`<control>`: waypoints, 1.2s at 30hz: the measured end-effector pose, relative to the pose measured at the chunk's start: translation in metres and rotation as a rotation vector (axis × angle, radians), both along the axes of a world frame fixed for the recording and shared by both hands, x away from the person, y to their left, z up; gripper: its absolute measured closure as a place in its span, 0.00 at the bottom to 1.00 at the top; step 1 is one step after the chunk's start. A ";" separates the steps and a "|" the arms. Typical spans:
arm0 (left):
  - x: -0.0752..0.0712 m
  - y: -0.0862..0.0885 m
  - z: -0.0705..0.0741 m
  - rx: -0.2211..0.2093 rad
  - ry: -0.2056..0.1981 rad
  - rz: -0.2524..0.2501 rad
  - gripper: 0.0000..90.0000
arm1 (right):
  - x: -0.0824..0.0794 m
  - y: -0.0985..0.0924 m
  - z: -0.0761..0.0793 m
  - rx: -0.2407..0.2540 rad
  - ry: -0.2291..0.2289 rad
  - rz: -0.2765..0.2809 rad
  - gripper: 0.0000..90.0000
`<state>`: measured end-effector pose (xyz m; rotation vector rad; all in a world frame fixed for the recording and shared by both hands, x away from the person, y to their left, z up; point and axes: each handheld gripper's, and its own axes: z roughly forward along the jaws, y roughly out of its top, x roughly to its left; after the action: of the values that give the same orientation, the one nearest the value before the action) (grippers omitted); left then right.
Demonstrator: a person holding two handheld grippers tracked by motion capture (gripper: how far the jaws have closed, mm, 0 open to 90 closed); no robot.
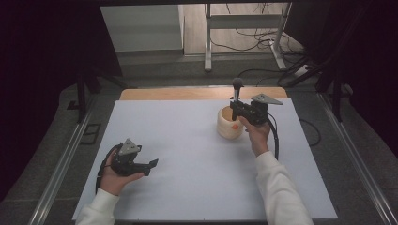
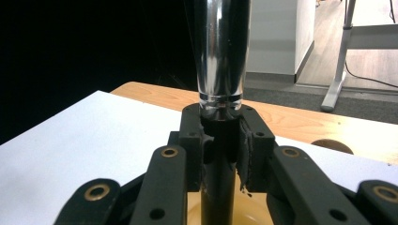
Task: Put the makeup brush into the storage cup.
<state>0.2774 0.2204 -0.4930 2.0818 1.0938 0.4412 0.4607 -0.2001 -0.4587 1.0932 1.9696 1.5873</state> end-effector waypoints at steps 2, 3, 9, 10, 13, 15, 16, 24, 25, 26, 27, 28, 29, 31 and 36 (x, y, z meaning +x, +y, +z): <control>0.000 0.000 0.000 0.000 0.000 -0.003 0.18 | 0.000 0.000 -0.001 -0.006 0.004 -0.002 0.83; 0.000 0.000 0.000 0.000 0.000 -0.002 0.18 | 0.000 0.001 -0.001 -0.006 0.004 0.000 0.83; 0.000 0.001 0.000 0.000 0.002 -0.001 0.18 | 0.000 0.003 -0.003 -0.015 0.004 -0.006 0.83; 0.000 0.001 0.000 0.000 0.001 -0.001 0.18 | 0.000 0.003 -0.003 -0.018 0.006 -0.005 0.83; 0.000 0.001 0.000 0.001 0.002 -0.003 0.18 | -0.001 0.004 -0.003 -0.022 0.006 -0.005 0.83; 0.000 0.001 0.001 0.001 0.002 -0.002 0.18 | -0.001 0.004 -0.003 -0.029 0.006 -0.003 0.77; 0.000 0.001 0.001 0.001 0.002 -0.002 0.17 | -0.001 0.004 -0.003 -0.029 0.006 -0.003 0.77; 0.000 0.002 0.002 -0.002 -0.001 -0.001 0.17 | -0.003 0.003 0.004 -0.002 0.014 -0.033 0.31; 0.000 0.002 0.002 -0.002 -0.001 -0.001 0.17 | -0.003 0.003 0.004 -0.002 0.014 -0.033 0.31; 0.000 0.003 0.002 -0.002 -0.001 0.000 0.17 | -0.003 0.003 0.005 -0.004 0.012 -0.034 0.30; 0.000 0.003 0.002 -0.002 -0.001 0.001 0.17 | -0.004 0.002 0.006 -0.006 0.010 -0.029 0.28; 0.000 0.003 0.002 -0.003 -0.001 0.001 0.17 | -0.005 0.002 0.008 -0.009 0.009 -0.026 0.26; 0.000 0.003 0.002 -0.004 -0.001 0.001 0.17 | -0.005 0.002 0.008 -0.009 0.009 -0.026 0.26; -0.001 0.003 0.002 -0.004 -0.002 0.002 0.17 | -0.006 0.002 0.010 -0.016 0.005 -0.017 0.24; -0.001 0.004 0.002 -0.007 -0.013 0.009 0.17 | -0.011 0.004 0.015 -0.040 0.006 -0.001 0.19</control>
<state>0.2765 0.2242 -0.4911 2.0653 1.0958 0.4542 0.4497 -0.1959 -0.4439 1.0842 1.9952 1.5394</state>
